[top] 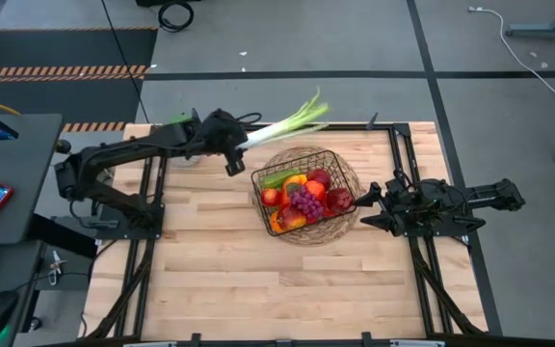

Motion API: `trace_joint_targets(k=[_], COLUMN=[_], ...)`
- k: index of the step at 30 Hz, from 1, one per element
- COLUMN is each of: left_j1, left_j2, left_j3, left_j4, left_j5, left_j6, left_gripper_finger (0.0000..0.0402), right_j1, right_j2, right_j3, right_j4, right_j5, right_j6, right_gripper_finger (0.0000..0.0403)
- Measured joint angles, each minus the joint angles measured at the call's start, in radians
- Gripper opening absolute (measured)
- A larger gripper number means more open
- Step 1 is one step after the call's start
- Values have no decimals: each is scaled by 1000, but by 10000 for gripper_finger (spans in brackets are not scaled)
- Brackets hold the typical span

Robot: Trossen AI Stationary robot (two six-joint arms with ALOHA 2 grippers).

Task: Build produce basket
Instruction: Put the celery into the wire basket

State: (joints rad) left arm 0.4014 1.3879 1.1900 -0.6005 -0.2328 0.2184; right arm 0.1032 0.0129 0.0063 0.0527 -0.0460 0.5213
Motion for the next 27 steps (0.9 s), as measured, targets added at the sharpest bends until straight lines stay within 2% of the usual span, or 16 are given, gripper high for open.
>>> trace_joint_targets(k=[9,14,18,24,27], left_j1=[-102,-186,-297,-459,-515], left_j2=[-42,-57,-58,-55,-53], left_j3=[85,82,81,81,81], left_j4=[-12,-9,-11,54,92], left_j5=[11,-20,-177,-523,-649], left_j6=[32,139,285,504,602], left_gripper_finger=[192,192,192,192,192], right_j1=[0,0,0,0,0], right_j2=[10,13,13,13,13], right_j3=[0,0,0,0,0], right_j4=[6,7,8,11,18], right_j5=[0,0,0,0,0], right_j6=[0,0,0,0,0], right_gripper_finger=[346,346,346,346,346])
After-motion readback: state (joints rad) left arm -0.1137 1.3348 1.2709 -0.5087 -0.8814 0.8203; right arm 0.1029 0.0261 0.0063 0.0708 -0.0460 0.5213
